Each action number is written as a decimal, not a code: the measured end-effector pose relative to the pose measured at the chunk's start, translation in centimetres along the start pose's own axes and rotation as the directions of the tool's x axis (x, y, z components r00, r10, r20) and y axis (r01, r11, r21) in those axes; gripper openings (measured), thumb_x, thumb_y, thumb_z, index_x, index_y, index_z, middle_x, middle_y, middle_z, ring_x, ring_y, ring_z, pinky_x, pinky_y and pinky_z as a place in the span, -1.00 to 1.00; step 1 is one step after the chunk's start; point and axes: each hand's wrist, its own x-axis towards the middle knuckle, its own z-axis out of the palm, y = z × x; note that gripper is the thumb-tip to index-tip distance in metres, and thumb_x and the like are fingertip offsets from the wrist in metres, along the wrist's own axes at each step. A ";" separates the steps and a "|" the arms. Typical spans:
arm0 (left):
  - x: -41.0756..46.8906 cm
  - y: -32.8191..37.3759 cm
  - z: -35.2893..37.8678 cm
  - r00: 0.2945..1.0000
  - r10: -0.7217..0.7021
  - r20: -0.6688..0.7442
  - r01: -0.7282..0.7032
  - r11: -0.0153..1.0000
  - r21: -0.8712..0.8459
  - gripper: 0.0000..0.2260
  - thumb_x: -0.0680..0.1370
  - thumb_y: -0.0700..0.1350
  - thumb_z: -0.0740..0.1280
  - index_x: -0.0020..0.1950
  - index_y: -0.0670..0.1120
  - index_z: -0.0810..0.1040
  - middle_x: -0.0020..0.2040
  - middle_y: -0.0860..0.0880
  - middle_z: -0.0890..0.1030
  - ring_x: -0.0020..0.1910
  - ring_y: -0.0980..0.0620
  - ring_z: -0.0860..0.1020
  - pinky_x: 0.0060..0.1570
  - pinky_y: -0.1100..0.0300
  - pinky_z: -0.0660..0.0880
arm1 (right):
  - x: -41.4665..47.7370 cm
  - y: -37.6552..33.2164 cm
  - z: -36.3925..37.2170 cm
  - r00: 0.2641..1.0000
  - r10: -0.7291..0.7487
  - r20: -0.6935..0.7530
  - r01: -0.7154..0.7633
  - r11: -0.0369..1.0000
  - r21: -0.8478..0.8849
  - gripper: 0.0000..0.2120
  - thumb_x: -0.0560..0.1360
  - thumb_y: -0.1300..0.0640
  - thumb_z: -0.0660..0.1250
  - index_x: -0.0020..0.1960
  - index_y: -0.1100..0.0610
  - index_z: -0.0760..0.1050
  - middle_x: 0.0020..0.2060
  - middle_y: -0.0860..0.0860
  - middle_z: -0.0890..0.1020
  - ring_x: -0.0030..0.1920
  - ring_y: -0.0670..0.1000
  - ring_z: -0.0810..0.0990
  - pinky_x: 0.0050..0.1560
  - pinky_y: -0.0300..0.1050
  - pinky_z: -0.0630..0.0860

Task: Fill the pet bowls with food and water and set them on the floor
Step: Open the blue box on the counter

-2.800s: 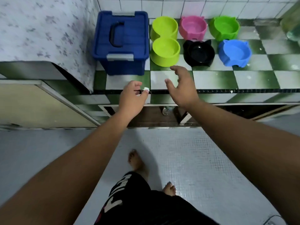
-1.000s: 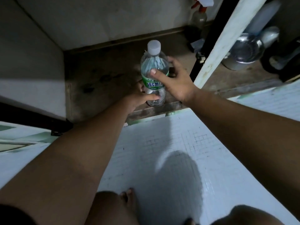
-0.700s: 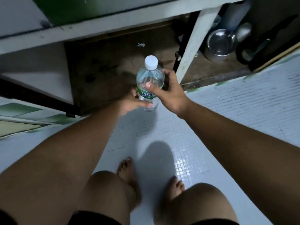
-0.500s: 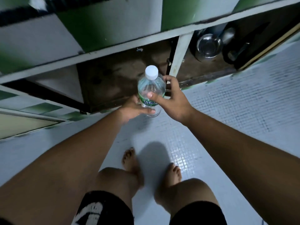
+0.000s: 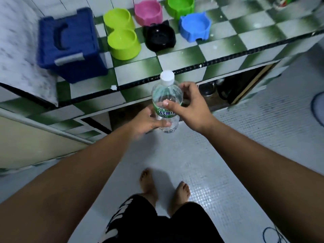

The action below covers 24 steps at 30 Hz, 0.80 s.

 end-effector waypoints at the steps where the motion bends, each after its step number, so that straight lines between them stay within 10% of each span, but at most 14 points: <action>1: -0.5 1.3 0.2 1.000 0.027 -0.007 -0.027 1.000 0.009 -0.47 0.42 -0.37 0.55 0.31 -0.02 0.56 0.13 0.05 0.72 0.15 0.09 0.67 0.04 0.32 0.56 | -0.1 -1.2 -0.5 1.000 -0.014 -0.007 0.014 1.000 0.006 -0.33 0.28 -0.24 0.57 0.23 0.00 0.38 0.11 -0.11 0.63 0.14 -0.16 0.62 0.22 -0.07 0.58; 12: 1.5 11.5 2.7 0.981 0.196 0.011 -0.193 0.955 0.227 -0.53 0.44 -0.20 0.59 0.31 0.01 0.58 0.12 0.10 0.72 0.05 0.20 0.67 0.08 0.28 0.61 | 1.2 -8.0 -8.4 0.983 -0.147 -0.115 0.149 0.989 0.014 -0.31 0.28 -0.32 0.52 0.31 -0.12 0.38 0.13 -0.15 0.60 0.12 -0.19 0.60 0.19 -0.11 0.58; 24: 14.2 19.9 7.9 0.954 0.300 0.025 -0.301 0.953 0.039 -0.56 0.39 -0.23 0.61 0.23 -0.08 0.62 0.10 0.06 0.73 0.10 0.08 0.69 0.02 0.26 0.61 | 11.1 -10.0 -18.9 0.944 -0.138 -0.298 0.147 0.989 0.007 -0.32 0.35 -0.27 0.49 0.35 0.04 0.48 0.15 -0.03 0.65 0.13 -0.03 0.65 0.19 0.07 0.61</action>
